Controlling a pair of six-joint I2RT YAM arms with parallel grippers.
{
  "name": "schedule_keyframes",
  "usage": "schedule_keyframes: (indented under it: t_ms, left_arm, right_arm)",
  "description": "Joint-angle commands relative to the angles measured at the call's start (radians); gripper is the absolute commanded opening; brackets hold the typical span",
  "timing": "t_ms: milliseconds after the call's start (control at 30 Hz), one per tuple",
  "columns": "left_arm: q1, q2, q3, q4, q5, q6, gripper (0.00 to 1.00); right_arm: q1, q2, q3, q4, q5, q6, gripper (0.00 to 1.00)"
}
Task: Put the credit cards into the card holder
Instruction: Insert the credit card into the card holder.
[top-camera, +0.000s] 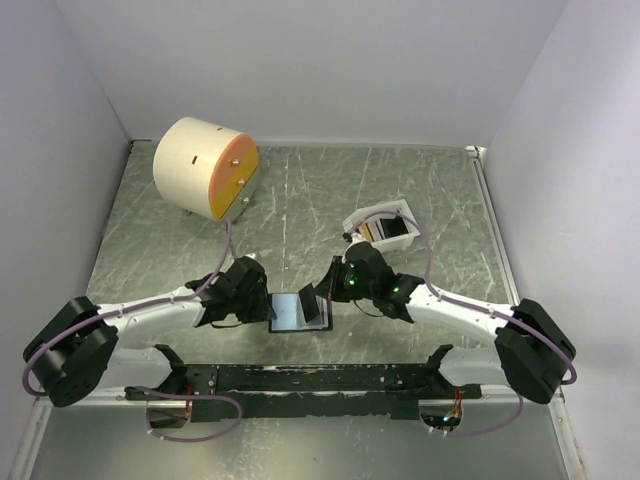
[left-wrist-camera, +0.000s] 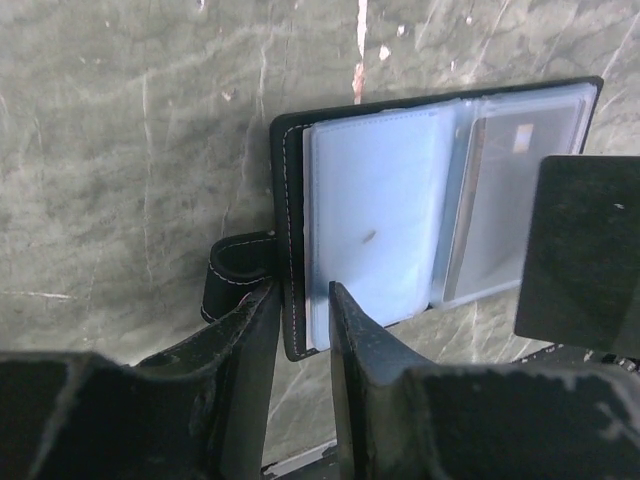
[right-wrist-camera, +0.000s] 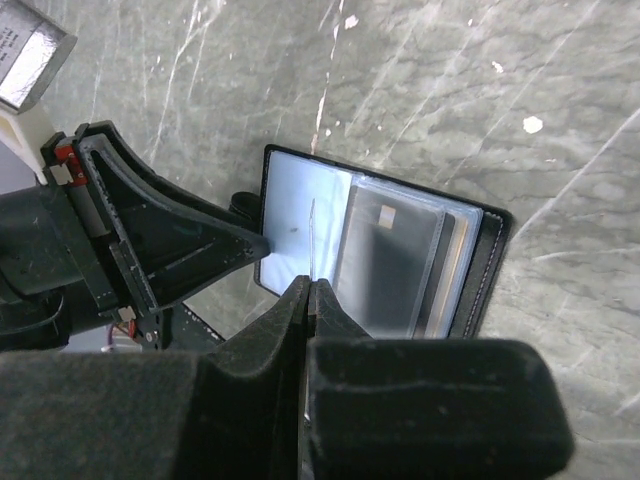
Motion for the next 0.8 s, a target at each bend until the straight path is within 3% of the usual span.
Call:
schedule_keyframes:
  t_ms: [0,200,467,767]
  left_arm:
    - [-0.001,-0.060,-0.039,0.050,0.081,-0.053,0.37]
    - [-0.002,-0.121,-0.023,-0.009,0.060,-0.071,0.34]
    - [-0.002,-0.148,0.010,-0.116,-0.036,-0.053,0.45]
    - [-0.002,-0.104,0.010,-0.106,-0.050,-0.030,0.32]
  right_arm:
    - [0.024,0.038,-0.016,0.086,-0.007,0.029,0.00]
    - [0.027,0.077,-0.034,0.106,0.005,0.021,0.00]
    - [0.026,0.121,-0.049,0.123,0.011,0.014,0.00]
    - [0.028,0.146,-0.050,0.130,0.017,0.009,0.00]
